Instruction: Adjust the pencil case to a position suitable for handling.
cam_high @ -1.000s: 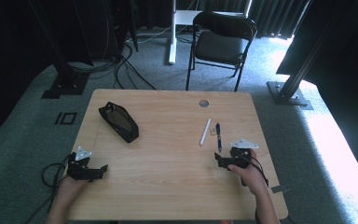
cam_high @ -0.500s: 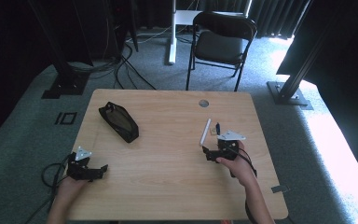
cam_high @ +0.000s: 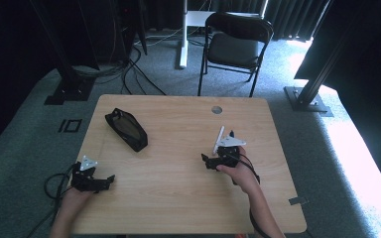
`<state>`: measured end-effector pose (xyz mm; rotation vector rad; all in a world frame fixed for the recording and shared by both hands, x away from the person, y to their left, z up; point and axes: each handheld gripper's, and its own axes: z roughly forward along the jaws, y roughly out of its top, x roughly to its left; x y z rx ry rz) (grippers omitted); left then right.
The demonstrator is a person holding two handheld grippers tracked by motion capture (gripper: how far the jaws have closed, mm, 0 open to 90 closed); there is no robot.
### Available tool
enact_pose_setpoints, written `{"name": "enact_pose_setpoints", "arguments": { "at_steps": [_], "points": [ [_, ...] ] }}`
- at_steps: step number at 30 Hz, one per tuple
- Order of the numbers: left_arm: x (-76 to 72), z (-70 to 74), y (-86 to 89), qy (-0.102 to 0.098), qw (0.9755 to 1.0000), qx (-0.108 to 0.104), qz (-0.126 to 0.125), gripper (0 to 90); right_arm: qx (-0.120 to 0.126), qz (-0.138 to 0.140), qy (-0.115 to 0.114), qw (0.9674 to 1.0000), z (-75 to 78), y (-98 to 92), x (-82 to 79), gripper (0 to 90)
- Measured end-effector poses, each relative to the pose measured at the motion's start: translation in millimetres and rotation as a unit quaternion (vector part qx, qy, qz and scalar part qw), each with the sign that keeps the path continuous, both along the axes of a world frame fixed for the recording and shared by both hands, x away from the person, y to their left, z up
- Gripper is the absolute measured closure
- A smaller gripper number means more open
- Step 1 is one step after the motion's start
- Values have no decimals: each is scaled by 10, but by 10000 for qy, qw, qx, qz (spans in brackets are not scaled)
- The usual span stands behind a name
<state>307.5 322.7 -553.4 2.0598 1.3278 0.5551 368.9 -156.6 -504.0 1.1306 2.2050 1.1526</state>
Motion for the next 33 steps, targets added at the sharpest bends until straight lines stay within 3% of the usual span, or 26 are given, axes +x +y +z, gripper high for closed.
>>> {"name": "enact_pose_setpoints", "arguments": {
  "at_steps": [9, 27, 33],
  "points": [
    [-1, 0, -2, 0, 10000, -2, -16, 21, -19, 237, 28, 9997, 7, 310, 56, 110],
    [-1, 0, -1, 2, 10000, -1, -18, 21, 177, 702, 48, 9974, -43, 917, 123, 111],
    [-1, 0, -1, 3, 10000, -2, -17, 21, 85, 869, 74, 9962, -77, 1067, 142, 111]
  ]
}}
